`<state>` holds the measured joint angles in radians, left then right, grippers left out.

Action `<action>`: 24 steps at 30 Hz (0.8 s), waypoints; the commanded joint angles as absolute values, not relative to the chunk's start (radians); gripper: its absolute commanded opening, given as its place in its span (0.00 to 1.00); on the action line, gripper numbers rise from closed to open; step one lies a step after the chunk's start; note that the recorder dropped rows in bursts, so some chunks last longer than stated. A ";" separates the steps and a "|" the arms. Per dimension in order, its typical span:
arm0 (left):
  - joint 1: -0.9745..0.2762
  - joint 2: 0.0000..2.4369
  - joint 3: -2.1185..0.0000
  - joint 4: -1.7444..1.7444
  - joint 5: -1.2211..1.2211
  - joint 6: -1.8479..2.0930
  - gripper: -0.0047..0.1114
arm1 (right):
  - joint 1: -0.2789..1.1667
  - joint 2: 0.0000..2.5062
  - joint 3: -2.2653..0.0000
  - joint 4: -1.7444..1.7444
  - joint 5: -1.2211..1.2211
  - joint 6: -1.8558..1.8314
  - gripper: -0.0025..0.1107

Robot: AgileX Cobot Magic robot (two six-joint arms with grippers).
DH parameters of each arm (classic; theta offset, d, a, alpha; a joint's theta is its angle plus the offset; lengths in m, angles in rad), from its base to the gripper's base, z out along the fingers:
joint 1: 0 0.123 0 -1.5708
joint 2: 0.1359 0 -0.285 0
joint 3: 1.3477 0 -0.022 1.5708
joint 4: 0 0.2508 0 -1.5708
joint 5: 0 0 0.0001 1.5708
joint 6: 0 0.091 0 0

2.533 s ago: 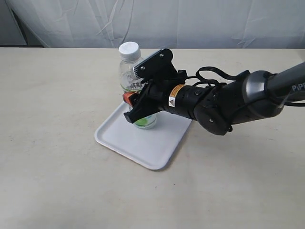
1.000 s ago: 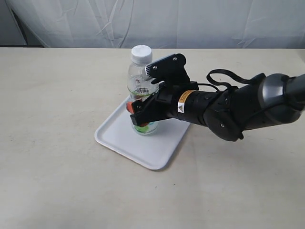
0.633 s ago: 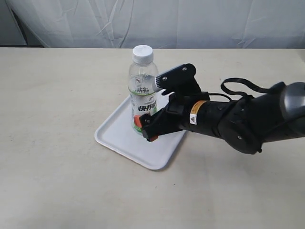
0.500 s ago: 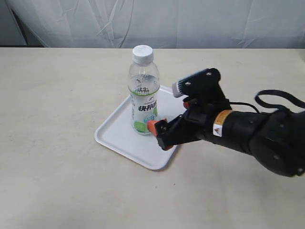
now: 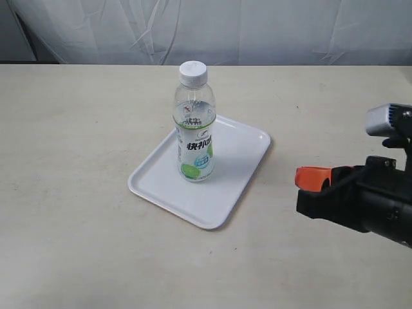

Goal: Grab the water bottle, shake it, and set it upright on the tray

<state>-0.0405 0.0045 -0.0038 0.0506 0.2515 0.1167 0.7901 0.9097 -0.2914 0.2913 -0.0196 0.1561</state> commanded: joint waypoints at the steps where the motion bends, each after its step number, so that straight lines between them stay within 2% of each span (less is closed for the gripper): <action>1: -0.043 0.000 0.000 0.047 0.238 0.114 0.04 | 0.790 0.847 -0.287 0.302 0.000 0.158 0.05; 6: -0.043 0.000 0.000 0.047 0.238 0.114 0.04 | 0.787 0.811 -0.285 0.271 0.000 0.126 0.05; 9: -0.043 0.000 0.000 0.047 0.238 0.114 0.04 | 0.737 0.752 -0.280 0.177 0.000 0.107 0.05; 17: -0.043 0.000 0.000 0.047 0.238 0.114 0.04 | 0.431 0.419 -0.193 0.209 0.013 0.107 0.05; 24: -0.043 0.000 0.000 0.047 0.238 0.114 0.04 | 0.191 0.159 -0.118 0.209 0.205 0.104 0.05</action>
<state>-0.0405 0.0045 -0.0038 0.0506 0.2515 0.1167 0.2624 0.2327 -0.1452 0.2137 0.1229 0.1136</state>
